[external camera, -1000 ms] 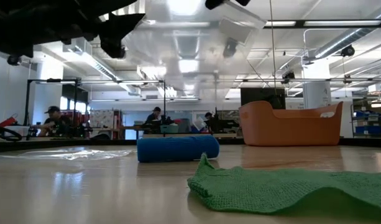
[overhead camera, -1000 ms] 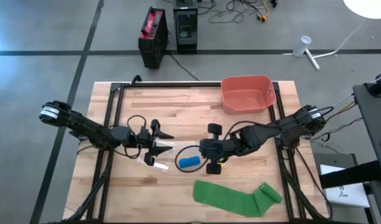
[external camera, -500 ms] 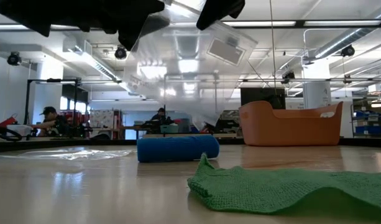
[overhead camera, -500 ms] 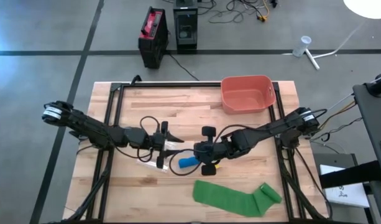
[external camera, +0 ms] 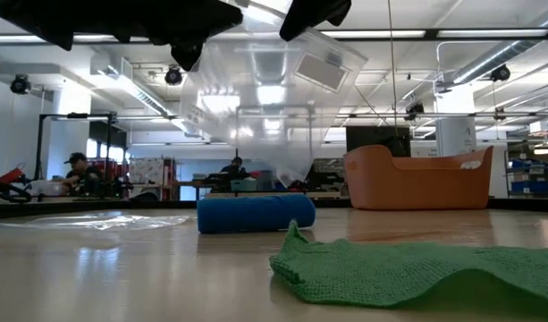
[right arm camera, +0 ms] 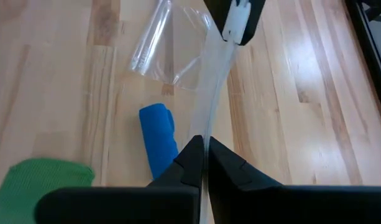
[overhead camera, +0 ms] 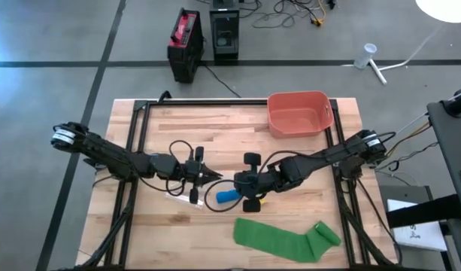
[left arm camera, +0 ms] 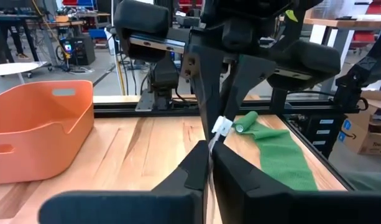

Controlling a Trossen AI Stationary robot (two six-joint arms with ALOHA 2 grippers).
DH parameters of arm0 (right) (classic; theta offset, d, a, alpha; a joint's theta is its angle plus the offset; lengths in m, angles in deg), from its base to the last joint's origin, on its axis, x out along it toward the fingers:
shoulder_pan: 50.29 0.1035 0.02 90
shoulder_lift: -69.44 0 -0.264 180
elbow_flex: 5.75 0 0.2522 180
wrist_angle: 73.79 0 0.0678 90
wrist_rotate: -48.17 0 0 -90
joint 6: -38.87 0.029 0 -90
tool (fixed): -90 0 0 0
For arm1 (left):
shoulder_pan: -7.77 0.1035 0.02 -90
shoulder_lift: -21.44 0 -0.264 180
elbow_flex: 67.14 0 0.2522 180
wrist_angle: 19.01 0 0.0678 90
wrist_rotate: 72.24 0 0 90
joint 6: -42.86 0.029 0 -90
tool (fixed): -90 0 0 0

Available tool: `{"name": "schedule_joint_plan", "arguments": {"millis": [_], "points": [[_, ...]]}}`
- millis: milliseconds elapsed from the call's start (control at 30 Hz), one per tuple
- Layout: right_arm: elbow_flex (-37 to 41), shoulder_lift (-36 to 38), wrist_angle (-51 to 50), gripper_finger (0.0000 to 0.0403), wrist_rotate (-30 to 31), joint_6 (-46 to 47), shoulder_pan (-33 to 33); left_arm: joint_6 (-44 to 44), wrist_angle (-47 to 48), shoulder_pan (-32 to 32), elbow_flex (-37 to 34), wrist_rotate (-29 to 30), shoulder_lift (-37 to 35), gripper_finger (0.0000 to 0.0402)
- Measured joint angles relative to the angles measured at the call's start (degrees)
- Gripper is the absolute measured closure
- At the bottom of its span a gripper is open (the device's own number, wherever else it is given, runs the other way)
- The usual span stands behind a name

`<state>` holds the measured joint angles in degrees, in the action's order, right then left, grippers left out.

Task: Roll bandage
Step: Open the transparent zip bag

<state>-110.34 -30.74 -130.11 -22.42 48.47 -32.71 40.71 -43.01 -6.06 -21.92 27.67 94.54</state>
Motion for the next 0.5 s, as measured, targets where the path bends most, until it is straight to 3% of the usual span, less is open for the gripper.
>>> {"name": "schedule_joint_plan", "arguments": {"millis": [333,500], "points": [[0.0,0.4,11.4,0.0309,0.1,-0.7,0.0,-0.5,0.0,-0.1,0.0,0.0,0.0,0.0401],[0.0,0.3,14.4,0.0294,2.9,0.5,0.0,-0.6,0.1,-0.2,0.0,0.0,0.0,0.0401]]}}
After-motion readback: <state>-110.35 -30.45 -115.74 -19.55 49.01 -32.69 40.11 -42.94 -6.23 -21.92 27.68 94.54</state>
